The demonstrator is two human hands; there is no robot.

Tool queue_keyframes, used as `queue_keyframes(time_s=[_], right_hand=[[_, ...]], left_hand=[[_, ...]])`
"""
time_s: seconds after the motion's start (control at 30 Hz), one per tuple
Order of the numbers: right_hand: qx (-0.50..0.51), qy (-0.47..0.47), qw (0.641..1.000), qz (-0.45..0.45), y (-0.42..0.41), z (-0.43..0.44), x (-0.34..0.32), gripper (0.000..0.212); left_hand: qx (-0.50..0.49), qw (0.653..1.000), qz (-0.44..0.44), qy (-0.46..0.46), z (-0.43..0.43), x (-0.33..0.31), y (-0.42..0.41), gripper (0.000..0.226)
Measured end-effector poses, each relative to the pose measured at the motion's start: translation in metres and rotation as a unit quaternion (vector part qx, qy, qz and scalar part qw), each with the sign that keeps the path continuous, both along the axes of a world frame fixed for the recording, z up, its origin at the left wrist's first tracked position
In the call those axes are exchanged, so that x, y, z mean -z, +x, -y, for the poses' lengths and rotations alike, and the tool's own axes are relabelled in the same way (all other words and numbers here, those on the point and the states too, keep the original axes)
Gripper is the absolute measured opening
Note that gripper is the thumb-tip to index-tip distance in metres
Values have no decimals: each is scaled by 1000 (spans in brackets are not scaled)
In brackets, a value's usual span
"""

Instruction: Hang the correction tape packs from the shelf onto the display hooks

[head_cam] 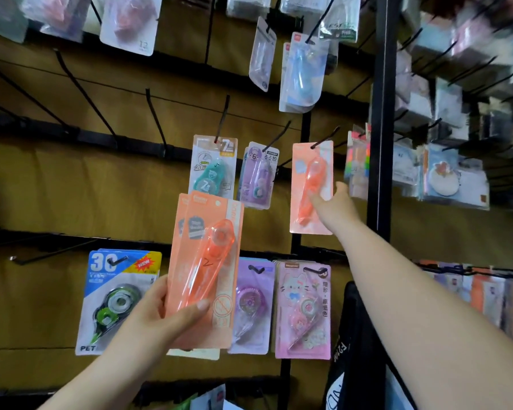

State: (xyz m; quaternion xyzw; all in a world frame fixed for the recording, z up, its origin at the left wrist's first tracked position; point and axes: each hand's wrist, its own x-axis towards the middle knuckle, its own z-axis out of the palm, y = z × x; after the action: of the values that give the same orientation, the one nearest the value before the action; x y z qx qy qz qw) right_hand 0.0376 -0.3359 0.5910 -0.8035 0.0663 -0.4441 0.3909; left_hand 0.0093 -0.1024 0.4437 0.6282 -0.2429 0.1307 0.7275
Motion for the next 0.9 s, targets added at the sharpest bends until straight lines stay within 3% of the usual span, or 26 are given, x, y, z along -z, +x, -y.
queue_keyframes(time_s=[0.1, 0.17, 0.23, 0.37, 0.57, 0.7, 0.8, 0.9], right_hand=[[86, -98, 991, -11, -11, -2, 14, 57], [88, -151, 984, 16, -20, -6, 23, 51], [-15, -136, 990, 22, -35, -17, 32, 39], [-214, -120, 967, -73, -69, -42, 56, 13], [-262, -86, 957, -96, -69, -47, 73, 21], [-287, -1, 958, -28, -69, -43, 76, 19], [-262, 55, 962, 58, -67, -37, 71, 21], [-184, 40, 969, 162, -66, -26, 65, 26]], left_hand=[[-8, 1000, -2, -9, 3, -2, -1, 32], [0, 1000, 6, -10, 5, -3, -2, 27], [12, 1000, 20, -5, 8, -4, -3, 35], [32, 999, 43, -11, 22, -8, -2, 67], [69, 995, 70, 6, 41, -9, -10, 54], [74, 995, 71, 6, 39, -9, -10, 64], [60, 996, 68, -4, 38, -10, -6, 49], [53, 996, 64, -6, 35, -10, -5, 45]])
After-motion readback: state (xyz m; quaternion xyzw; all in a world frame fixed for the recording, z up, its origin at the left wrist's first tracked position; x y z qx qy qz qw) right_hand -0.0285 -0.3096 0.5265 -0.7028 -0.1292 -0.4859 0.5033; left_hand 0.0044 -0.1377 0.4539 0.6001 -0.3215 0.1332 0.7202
